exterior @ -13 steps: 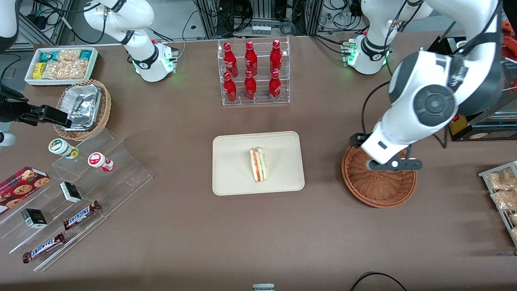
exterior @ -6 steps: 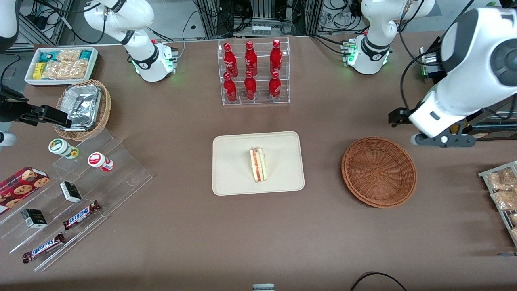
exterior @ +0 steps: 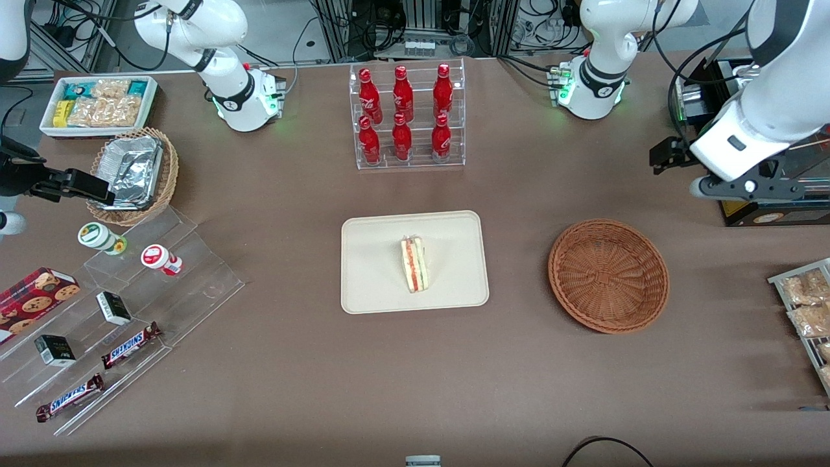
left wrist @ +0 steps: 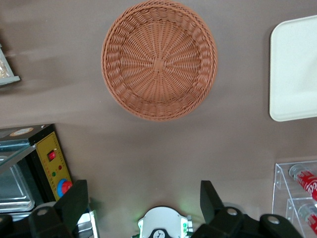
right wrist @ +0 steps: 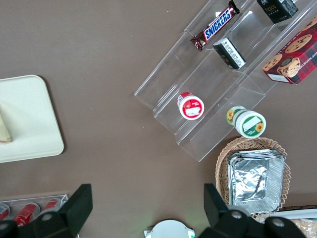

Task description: Place sandwich from basket to tray

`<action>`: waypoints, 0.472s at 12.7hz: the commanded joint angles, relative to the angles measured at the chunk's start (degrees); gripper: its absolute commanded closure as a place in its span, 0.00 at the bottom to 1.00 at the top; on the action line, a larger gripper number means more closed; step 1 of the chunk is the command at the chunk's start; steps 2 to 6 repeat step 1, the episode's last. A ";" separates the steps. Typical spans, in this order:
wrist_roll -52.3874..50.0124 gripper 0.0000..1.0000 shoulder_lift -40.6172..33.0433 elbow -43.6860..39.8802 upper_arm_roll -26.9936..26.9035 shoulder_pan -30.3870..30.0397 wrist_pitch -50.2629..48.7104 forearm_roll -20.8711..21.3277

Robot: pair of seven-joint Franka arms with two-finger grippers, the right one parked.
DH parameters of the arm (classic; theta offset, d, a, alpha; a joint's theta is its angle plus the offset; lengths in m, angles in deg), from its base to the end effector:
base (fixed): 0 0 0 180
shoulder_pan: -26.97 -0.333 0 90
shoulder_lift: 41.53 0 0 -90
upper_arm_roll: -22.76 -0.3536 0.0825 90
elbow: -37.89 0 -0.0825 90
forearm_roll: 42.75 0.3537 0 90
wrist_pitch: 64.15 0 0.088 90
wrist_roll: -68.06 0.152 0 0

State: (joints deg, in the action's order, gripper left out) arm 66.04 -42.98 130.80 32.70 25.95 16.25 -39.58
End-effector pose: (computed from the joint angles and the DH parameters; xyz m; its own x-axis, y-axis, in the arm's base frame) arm 0.4819 -0.0676 0.5961 0.9760 -0.1073 -0.1897 -0.1218 -0.9903 -0.0664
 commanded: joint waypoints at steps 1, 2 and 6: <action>2.72 0.00 -1.45 0.43 -1.76 -0.83 -0.95 -0.88; 2.72 0.00 -1.45 0.43 -1.76 -0.83 -0.95 -0.88; 2.72 0.00 -1.45 0.43 -1.76 -0.83 -0.95 -0.88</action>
